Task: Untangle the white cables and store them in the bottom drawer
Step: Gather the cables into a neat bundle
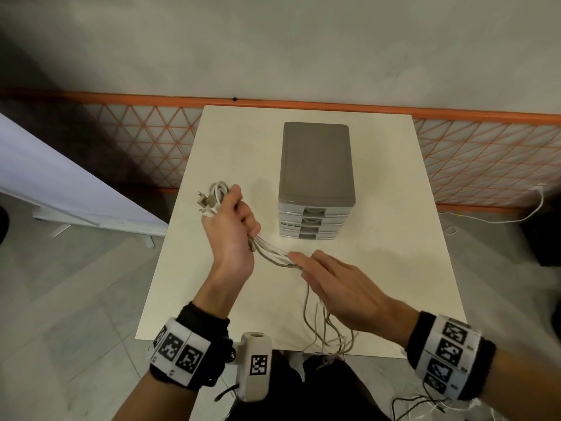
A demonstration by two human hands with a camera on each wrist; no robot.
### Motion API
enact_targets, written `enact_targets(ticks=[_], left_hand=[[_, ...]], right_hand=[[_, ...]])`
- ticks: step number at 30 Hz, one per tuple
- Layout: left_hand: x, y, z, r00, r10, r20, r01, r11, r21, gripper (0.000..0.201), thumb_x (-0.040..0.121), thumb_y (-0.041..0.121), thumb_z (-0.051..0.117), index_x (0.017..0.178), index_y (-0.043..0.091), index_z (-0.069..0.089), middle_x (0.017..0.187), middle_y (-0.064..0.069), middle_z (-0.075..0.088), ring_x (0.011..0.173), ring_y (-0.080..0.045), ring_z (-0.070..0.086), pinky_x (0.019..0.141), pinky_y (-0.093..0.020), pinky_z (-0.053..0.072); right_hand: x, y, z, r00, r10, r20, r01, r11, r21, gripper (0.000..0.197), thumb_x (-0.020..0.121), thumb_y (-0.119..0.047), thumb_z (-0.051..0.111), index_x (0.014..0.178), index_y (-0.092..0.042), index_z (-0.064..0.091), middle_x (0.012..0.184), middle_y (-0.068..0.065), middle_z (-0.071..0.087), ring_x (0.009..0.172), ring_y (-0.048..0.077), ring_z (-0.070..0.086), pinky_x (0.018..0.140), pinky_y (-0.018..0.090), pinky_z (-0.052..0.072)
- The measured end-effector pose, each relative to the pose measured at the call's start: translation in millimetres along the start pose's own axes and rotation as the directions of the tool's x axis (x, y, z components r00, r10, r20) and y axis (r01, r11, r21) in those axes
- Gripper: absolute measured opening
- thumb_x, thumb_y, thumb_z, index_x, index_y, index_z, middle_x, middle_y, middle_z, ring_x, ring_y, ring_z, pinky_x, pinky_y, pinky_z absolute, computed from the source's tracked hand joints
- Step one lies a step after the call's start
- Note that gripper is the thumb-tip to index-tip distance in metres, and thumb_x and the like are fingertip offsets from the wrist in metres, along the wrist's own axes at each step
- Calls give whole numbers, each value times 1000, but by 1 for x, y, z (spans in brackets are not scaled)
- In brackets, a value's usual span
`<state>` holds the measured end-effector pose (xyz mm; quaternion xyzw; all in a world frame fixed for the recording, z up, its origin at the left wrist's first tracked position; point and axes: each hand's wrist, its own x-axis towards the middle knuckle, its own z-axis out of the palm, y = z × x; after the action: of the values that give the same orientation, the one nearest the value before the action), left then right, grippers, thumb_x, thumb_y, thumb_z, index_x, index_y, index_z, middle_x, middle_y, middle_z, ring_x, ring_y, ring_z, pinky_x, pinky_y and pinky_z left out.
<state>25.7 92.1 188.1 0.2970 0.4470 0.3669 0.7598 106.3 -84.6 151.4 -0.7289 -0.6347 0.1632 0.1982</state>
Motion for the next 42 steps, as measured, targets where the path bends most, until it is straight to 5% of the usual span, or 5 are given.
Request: enact_targets(ticks=[14,23,28,34,42], left_hand=[[-8,4,25,994,87,-65,-91,994,-59,33,98,12,56,68,16,43,50,8,26,43,-10,19,40,-23,19],[-1,2,21,987,126,-101,-131,990,-50,34,97,12,56,67,18,41,50,8,25,44,-10,18,43,-25,17],[0,0,21,987,115,-110,-118,993,-17,32,97,11,56,69,16,40,49,7,27,42,-10,20,42,-23,18],[-6,-2,22,993,97,-66,-92,993,72,31,97,11,57,69,17,45,47,8,31,42,-9,22,40,-22,20],[-13,-17,6,966,1,259,-105,914,391,31,89,16,69,69,17,45,48,11,35,41,-8,28,44,-24,28]], right_hand=[[16,-7,-3,969,64,-239,-107,980,-168,26,97,-23,38,111,-10,56,98,3,53,73,22,56,44,30,42],[16,-5,-16,995,87,-54,-46,849,526,21,104,-14,39,122,-20,49,70,-8,51,58,9,48,57,19,39],[19,-8,-20,991,-24,-133,42,990,132,43,104,-43,29,143,-28,36,85,-14,62,66,12,57,59,28,50],[37,-13,-32,978,-91,189,165,892,-421,50,96,-8,47,143,-19,33,81,3,56,50,27,43,41,31,28],[68,-15,-67,872,-113,476,198,971,-133,21,97,-12,46,82,-14,60,61,1,56,55,16,52,57,39,48]])
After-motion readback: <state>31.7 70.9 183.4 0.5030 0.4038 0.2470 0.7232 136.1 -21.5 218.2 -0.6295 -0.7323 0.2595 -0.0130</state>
